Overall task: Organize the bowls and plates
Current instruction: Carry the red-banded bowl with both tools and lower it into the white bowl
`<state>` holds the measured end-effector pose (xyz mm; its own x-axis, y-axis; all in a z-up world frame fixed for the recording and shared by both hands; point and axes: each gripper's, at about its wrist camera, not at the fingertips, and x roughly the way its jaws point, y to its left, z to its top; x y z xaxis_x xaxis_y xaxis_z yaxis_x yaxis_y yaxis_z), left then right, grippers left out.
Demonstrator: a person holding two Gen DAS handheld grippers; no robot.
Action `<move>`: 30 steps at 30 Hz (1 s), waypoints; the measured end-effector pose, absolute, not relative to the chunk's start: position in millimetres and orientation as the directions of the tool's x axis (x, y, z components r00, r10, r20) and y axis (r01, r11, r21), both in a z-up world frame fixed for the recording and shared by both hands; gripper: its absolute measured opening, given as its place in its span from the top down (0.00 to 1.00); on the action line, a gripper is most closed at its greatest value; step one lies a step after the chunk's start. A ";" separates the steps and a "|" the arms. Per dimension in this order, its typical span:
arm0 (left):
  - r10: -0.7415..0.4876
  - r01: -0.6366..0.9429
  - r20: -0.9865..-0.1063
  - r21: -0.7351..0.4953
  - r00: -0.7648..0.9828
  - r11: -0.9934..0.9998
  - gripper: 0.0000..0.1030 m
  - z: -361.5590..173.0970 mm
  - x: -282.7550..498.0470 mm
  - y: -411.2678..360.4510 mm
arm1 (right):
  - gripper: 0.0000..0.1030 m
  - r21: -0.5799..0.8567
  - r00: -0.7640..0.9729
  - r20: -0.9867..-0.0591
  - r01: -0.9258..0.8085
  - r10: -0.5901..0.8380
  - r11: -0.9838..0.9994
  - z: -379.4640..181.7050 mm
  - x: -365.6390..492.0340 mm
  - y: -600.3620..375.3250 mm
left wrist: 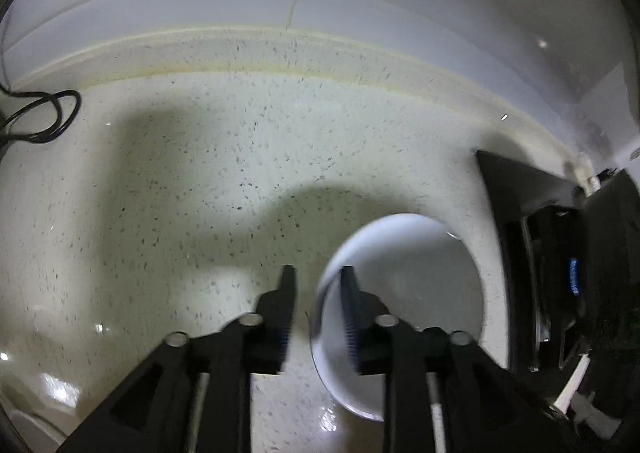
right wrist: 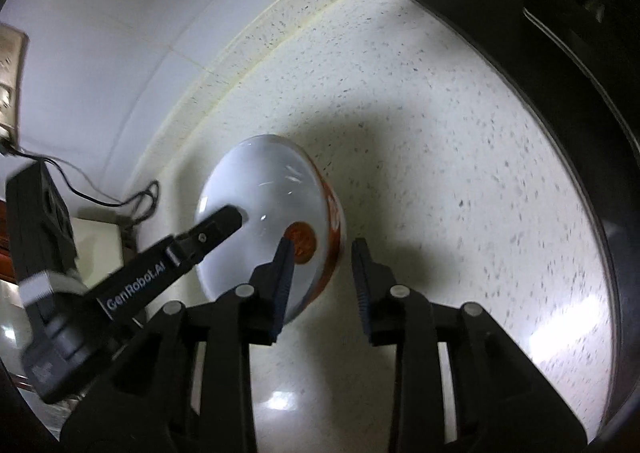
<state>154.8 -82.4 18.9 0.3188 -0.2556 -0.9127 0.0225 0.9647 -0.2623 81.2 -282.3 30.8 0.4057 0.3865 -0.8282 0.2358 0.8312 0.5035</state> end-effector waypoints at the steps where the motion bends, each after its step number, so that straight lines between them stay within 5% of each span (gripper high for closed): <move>1: -0.259 0.023 -0.912 -0.265 0.318 0.964 0.73 17.2 156.2 -82.4 | 0.67 0.496 0.395 -0.834 0.232 0.384 0.837 26.9 84.4 -280.6; 5: -0.271 0.104 -0.901 -0.250 0.339 0.963 0.90 18.0 143.2 -87.3 | 0.72 0.525 0.406 -0.813 0.205 0.416 0.826 22.2 76.3 -283.1; 30: -0.296 0.161 -0.890 -0.255 0.347 0.954 0.92 35.2 35.2 -75.7 | 0.74 0.583 0.354 -0.796 0.230 0.491 0.779 26.1 -14.9 -289.1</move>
